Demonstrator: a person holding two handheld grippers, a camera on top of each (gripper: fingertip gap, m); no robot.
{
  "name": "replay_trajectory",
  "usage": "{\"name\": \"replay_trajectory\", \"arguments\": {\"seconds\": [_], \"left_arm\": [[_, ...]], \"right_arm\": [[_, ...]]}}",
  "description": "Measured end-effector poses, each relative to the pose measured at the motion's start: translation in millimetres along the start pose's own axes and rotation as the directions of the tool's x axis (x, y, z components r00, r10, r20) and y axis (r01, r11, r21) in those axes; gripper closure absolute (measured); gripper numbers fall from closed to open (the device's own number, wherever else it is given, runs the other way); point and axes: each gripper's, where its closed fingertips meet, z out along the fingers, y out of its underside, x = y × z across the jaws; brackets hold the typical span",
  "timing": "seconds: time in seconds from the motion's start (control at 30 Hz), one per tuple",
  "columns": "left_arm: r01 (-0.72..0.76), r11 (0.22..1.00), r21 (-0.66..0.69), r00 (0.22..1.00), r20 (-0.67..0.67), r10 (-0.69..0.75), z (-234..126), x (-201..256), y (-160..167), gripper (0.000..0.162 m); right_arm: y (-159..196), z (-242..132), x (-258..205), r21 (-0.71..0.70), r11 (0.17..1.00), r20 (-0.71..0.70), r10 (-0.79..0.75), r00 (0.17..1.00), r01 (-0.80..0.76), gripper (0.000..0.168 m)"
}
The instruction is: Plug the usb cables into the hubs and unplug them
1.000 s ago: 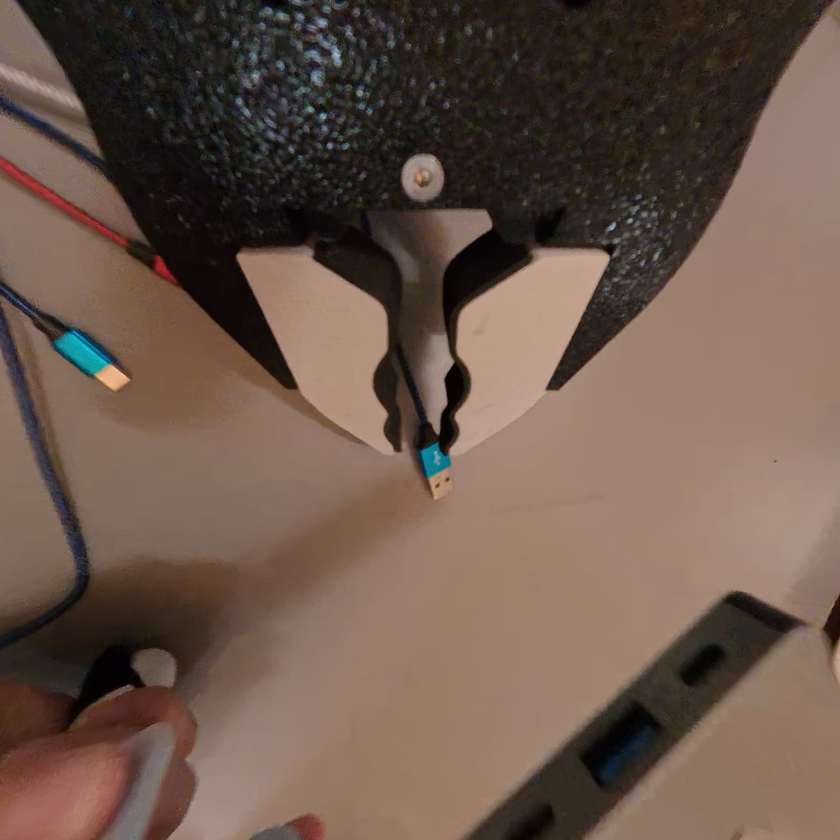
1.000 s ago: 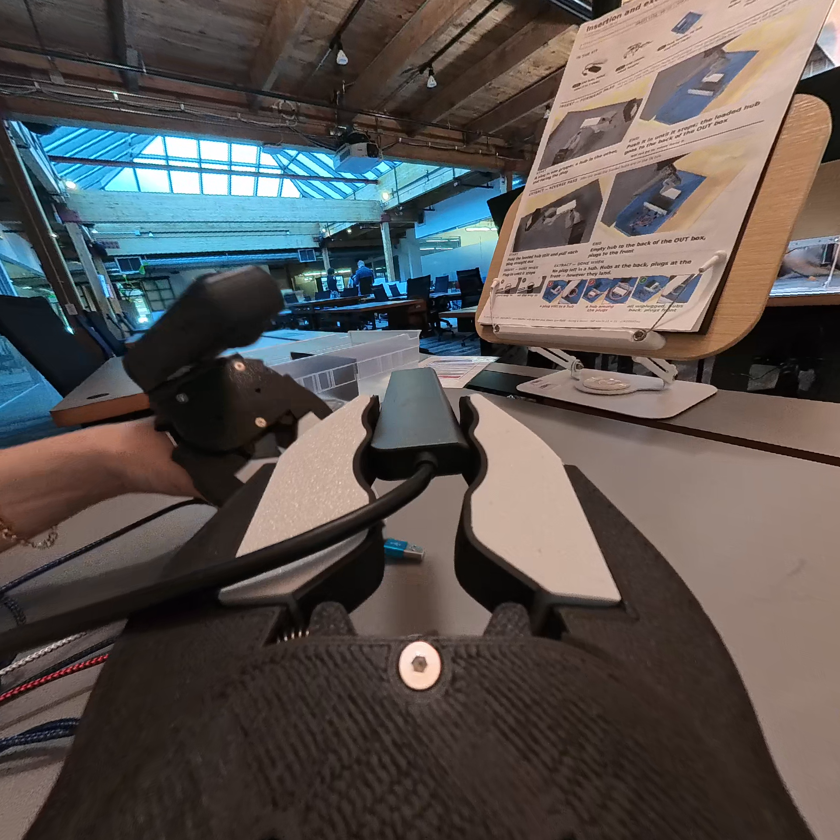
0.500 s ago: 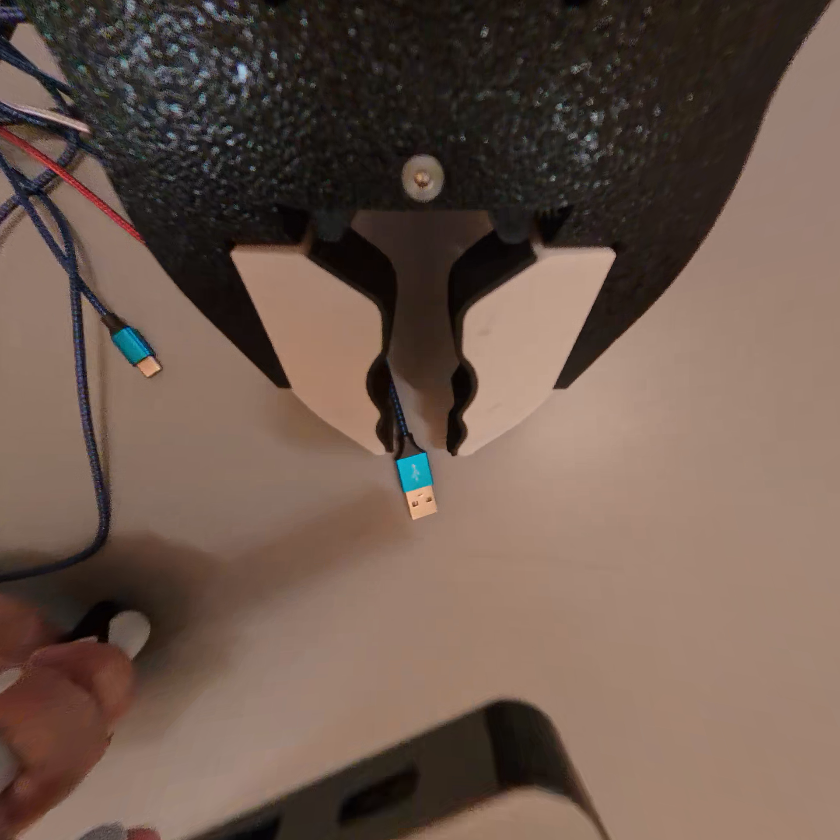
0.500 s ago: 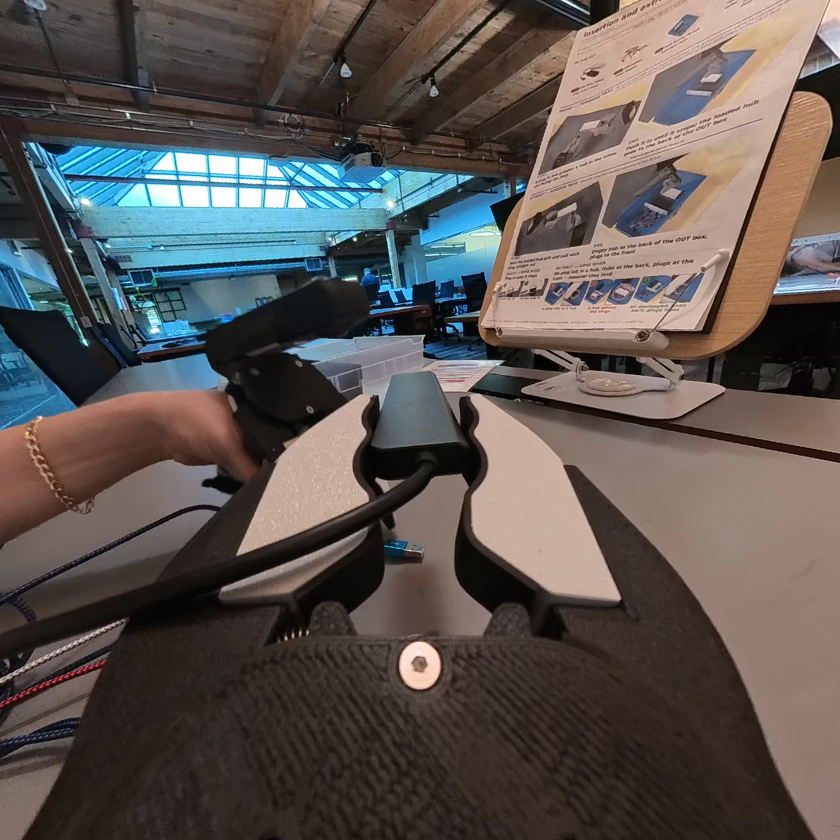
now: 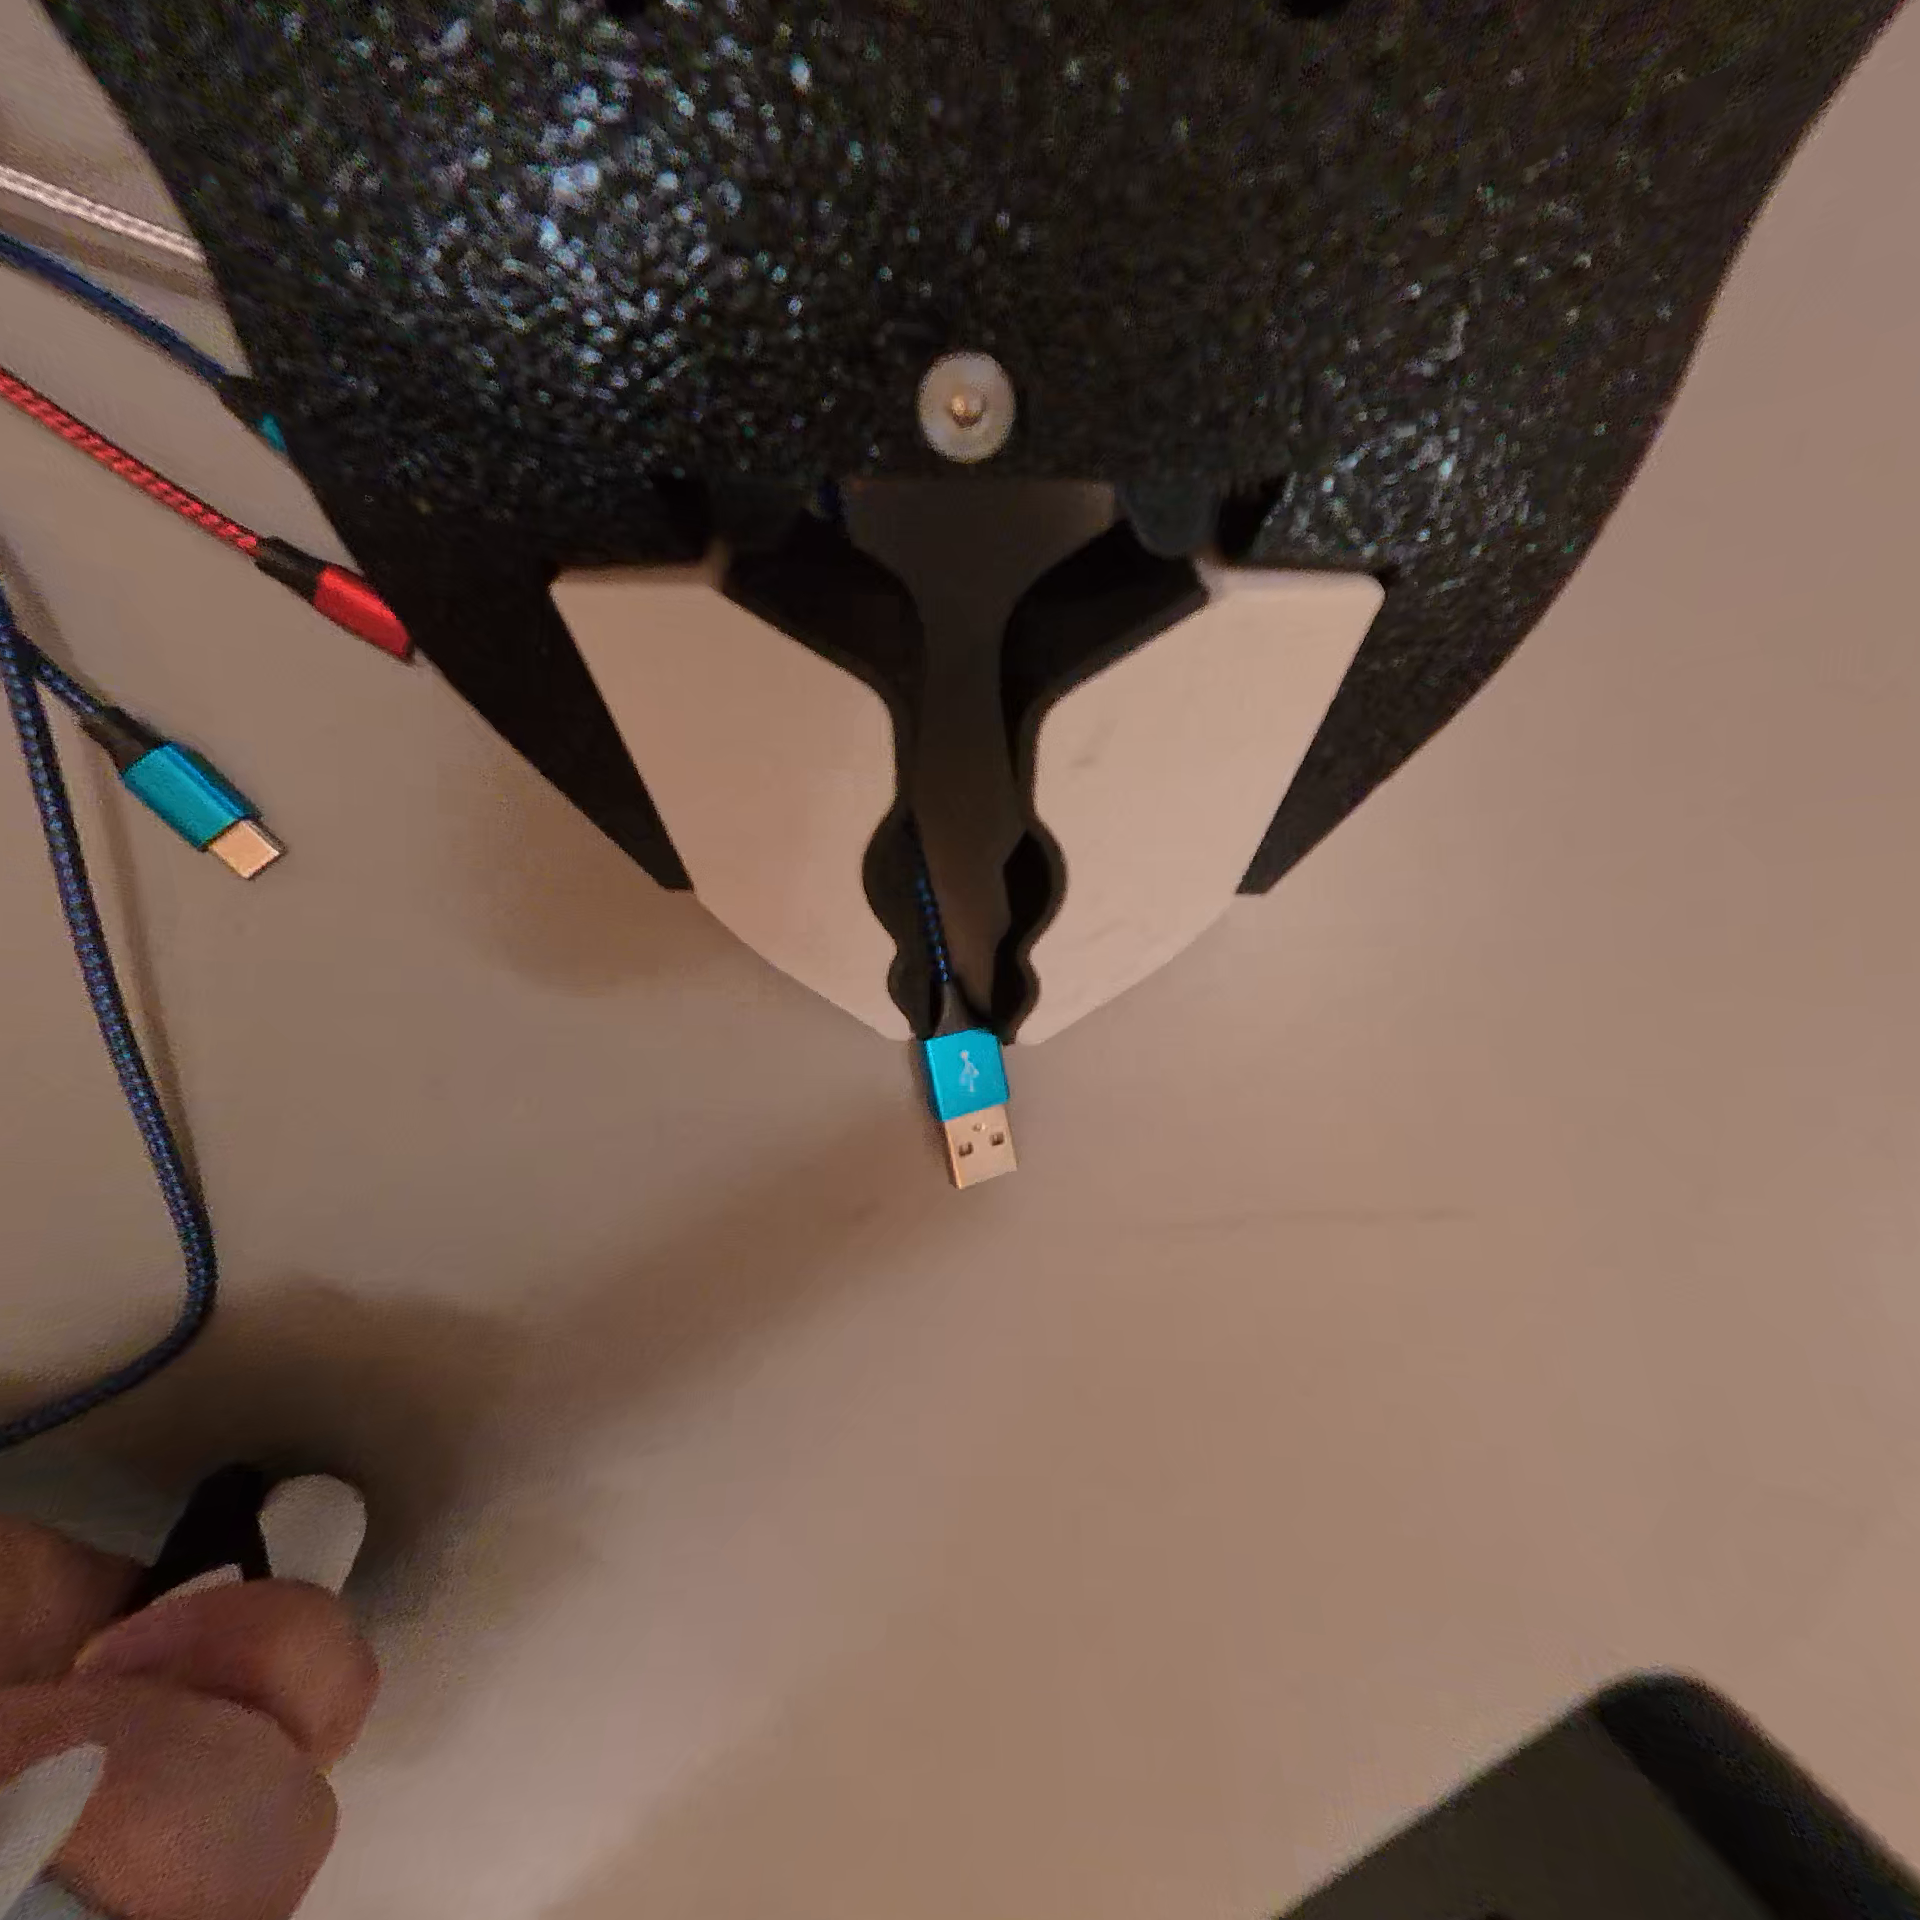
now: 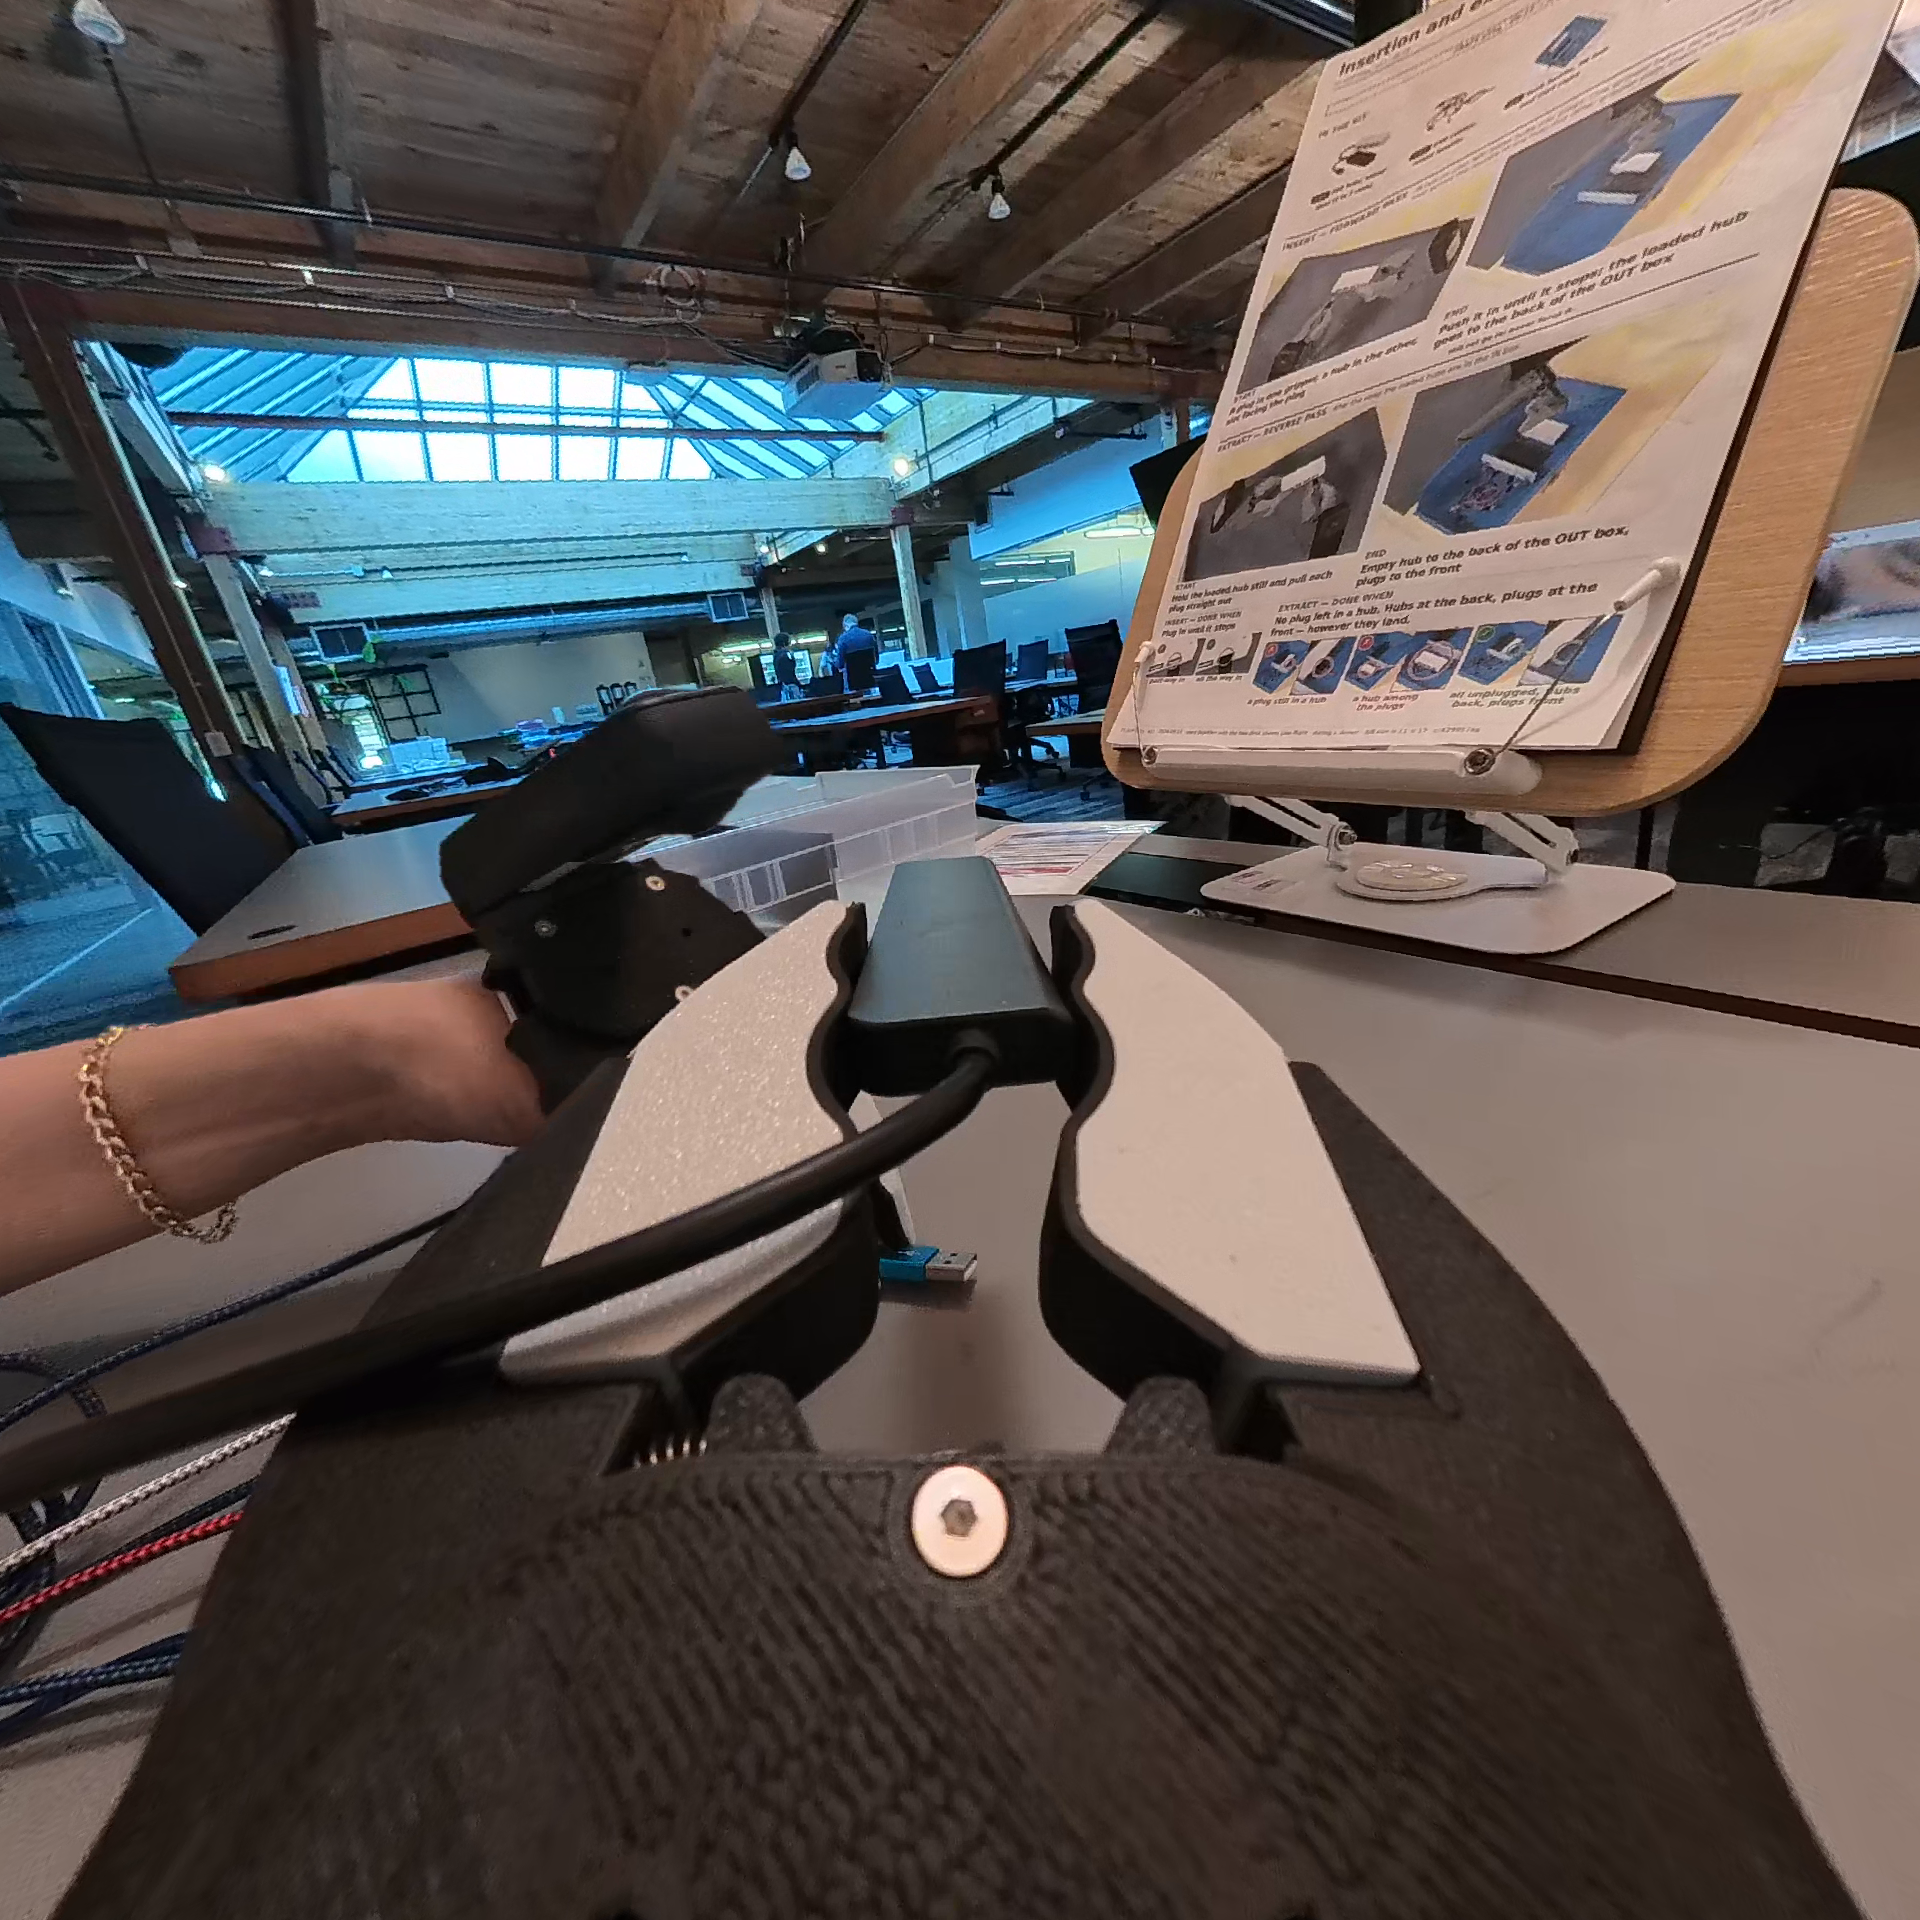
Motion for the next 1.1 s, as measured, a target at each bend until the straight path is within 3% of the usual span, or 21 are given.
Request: {"name": "replay_trajectory", "arguments": {"seconds": [0.23,0.37,0.53,0.63,0.8,0.87,1.1], "left_arm": [[-0.165,0.985,-0.039,0.966,0.197,0.170,-7.7,-7.8,1.5,0.152],[-0.217,0.975,-0.045,0.950,0.220,0.222,-15.9,0.2,-5.8,0.152],[-0.097,0.988,-0.117,0.989,0.101,0.109,-11.0,10.3,9.0,0.150],[-0.019,0.995,-0.094,0.998,0.059,0.024,-9.4,11.2,9.5,0.151],[0.028,0.996,-0.086,0.999,0.042,-0.024,-9.6,10.9,11.0,0.147],[0.071,0.993,-0.094,0.997,0.018,-0.070,-11.2,13.2,13.4,0.137],[0.131,0.989,-0.070,0.991,0.036,-0.129,-9.1,8.3,10.9,0.140]], "right_arm": [[0.1,0.0,0.2,0.000,1.000,-0.005,-0.003,1.000,0.003,0.133],[0.2,0.2,-0.1,-0.002,1.000,-0.002,-0.002,1.000,0.002,0.133],[0.6,0.6,-1.5,-0.005,1.000,0.003,-0.011,1.000,0.011,0.133],[0.5,0.5,-1.3,-0.004,1.000,0.003,-0.009,1.000,0.009,0.133],[0.4,0.5,-1.9,-0.005,1.000,0.007,-0.010,1.000,0.010,0.133],[0.2,0.5,-1.7,-0.004,1.000,0.006,-0.009,1.000,0.009,0.134],[1.1,1.2,-2.9,-0.011,1.000,0.014,-0.011,1.000,0.011,0.134]]}}
